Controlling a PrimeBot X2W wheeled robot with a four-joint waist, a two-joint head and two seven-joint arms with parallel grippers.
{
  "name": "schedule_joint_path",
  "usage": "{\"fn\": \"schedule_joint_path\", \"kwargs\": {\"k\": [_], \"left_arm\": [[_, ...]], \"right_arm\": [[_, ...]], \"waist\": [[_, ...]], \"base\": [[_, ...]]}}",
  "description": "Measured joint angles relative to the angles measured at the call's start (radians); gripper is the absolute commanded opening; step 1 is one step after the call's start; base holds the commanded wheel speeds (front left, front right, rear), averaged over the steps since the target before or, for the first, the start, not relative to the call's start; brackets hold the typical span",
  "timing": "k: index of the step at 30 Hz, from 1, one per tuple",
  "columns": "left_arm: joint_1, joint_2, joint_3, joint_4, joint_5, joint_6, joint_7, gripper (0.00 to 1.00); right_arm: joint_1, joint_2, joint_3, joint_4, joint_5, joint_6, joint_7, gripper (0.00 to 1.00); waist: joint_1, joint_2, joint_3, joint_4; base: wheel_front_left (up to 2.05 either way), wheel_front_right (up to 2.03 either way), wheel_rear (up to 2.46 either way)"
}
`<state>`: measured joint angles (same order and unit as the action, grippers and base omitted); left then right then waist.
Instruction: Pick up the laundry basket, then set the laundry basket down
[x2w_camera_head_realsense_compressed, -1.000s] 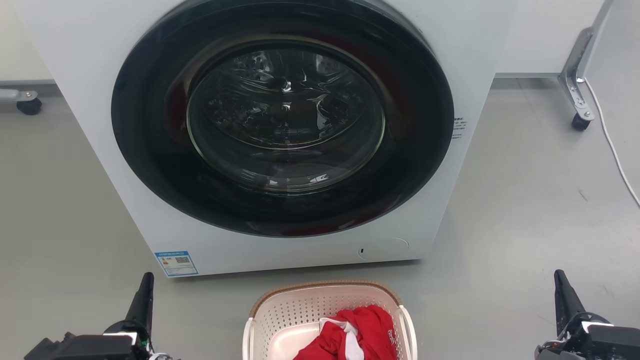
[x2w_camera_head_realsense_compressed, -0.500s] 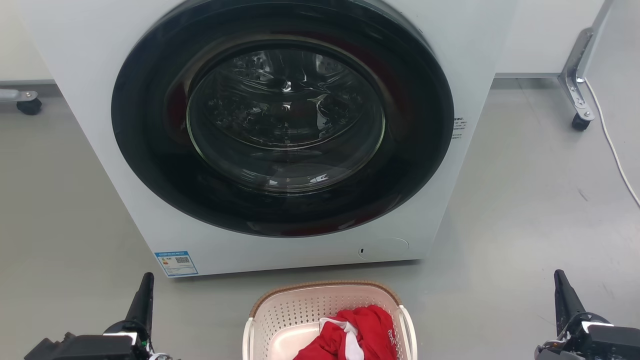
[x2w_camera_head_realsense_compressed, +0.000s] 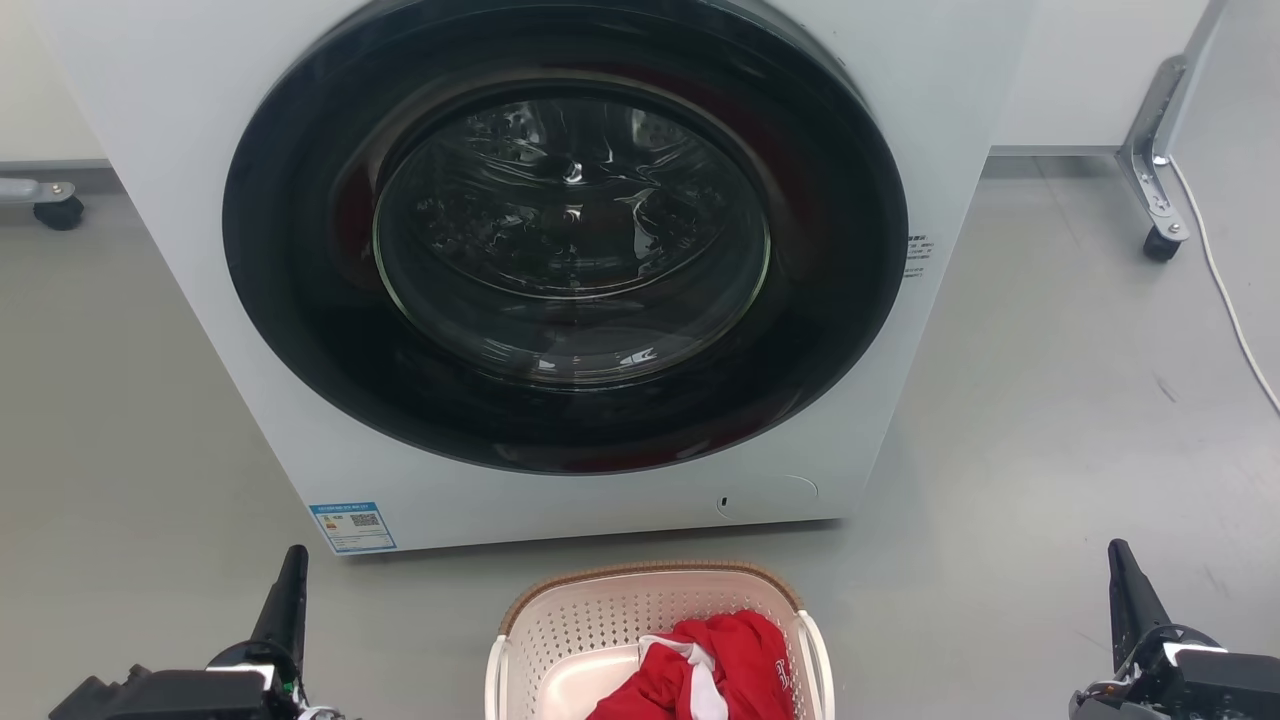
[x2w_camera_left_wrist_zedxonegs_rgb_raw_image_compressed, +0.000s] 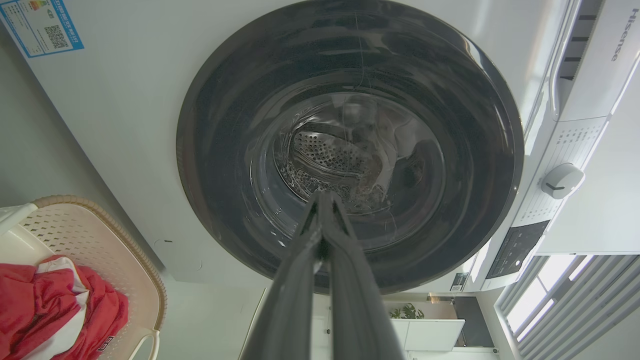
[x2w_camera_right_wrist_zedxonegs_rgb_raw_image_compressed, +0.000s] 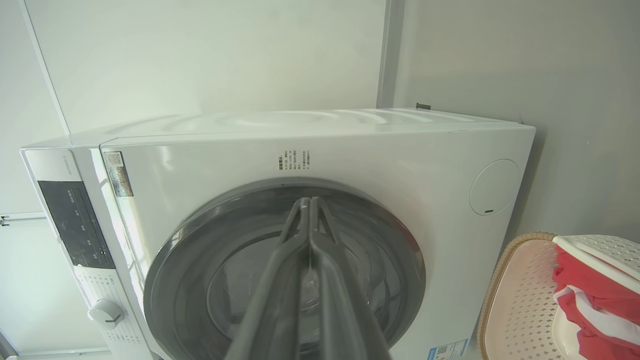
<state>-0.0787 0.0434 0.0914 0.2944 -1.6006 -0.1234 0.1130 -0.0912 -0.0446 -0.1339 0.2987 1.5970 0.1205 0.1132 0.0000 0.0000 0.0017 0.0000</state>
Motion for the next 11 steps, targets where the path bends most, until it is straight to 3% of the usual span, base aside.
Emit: {"fn": "schedule_joint_path", "kwargs": {"k": [11], "left_arm": [[0.0, 0.0, 0.0, 0.0, 0.0, 0.0, 0.0, 0.0]], "right_arm": [[0.0, 0.0, 0.0, 0.0, 0.0, 0.0, 0.0, 0.0]], "waist": [[0.0, 0.0, 0.0, 0.0]], "base": [[0.0, 0.0, 0.0]]}}
